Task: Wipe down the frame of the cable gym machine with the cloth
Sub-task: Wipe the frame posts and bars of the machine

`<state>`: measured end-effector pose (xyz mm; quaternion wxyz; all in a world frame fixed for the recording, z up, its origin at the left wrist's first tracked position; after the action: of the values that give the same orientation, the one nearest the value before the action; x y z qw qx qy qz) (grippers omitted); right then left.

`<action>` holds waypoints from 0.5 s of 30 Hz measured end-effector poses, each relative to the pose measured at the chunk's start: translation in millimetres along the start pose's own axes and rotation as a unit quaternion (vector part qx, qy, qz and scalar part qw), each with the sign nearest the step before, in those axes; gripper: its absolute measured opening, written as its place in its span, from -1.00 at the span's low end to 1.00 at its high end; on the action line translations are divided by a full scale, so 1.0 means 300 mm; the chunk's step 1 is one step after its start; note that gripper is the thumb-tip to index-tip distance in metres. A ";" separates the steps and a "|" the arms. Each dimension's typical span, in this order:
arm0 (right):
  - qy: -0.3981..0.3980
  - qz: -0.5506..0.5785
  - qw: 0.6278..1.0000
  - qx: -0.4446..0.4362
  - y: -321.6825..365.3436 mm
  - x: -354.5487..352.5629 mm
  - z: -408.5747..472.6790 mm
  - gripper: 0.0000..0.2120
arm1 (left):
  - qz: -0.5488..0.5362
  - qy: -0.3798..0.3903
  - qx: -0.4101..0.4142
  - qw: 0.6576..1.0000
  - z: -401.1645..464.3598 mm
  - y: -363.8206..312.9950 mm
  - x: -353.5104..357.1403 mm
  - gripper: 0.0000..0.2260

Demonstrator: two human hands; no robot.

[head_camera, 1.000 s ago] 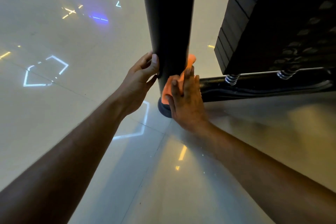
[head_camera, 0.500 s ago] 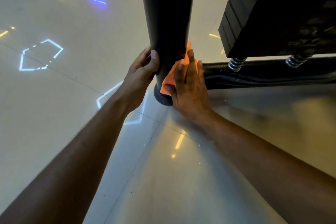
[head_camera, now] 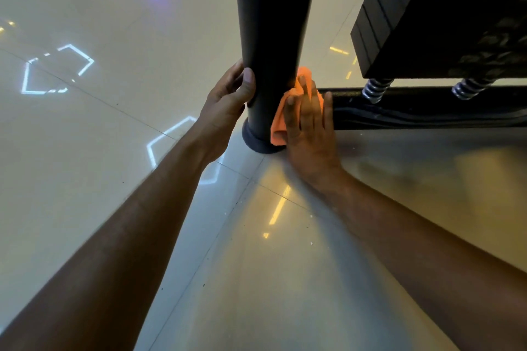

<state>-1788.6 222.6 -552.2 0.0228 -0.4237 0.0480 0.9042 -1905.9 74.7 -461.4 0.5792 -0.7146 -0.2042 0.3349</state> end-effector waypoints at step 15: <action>0.007 -0.001 0.997 0.078 -0.004 -0.040 0.005 -0.13 | -0.009 -0.012 0.013 1.000 -0.012 0.064 0.036 -0.54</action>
<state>-1781.9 224.0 -542.2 0.0568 -0.4269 0.1180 0.8948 -1897.5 74.8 -482.3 0.5891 -0.7011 -0.2130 0.3407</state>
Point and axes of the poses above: each hand's wrist, its own z-axis towards the middle knuckle, its own x-axis out of the palm, y = z × x, the point moved 4 cm from there along z, towards the middle knuckle, and after that the axes turned 14 degrees about z, right-handed, at the moved point
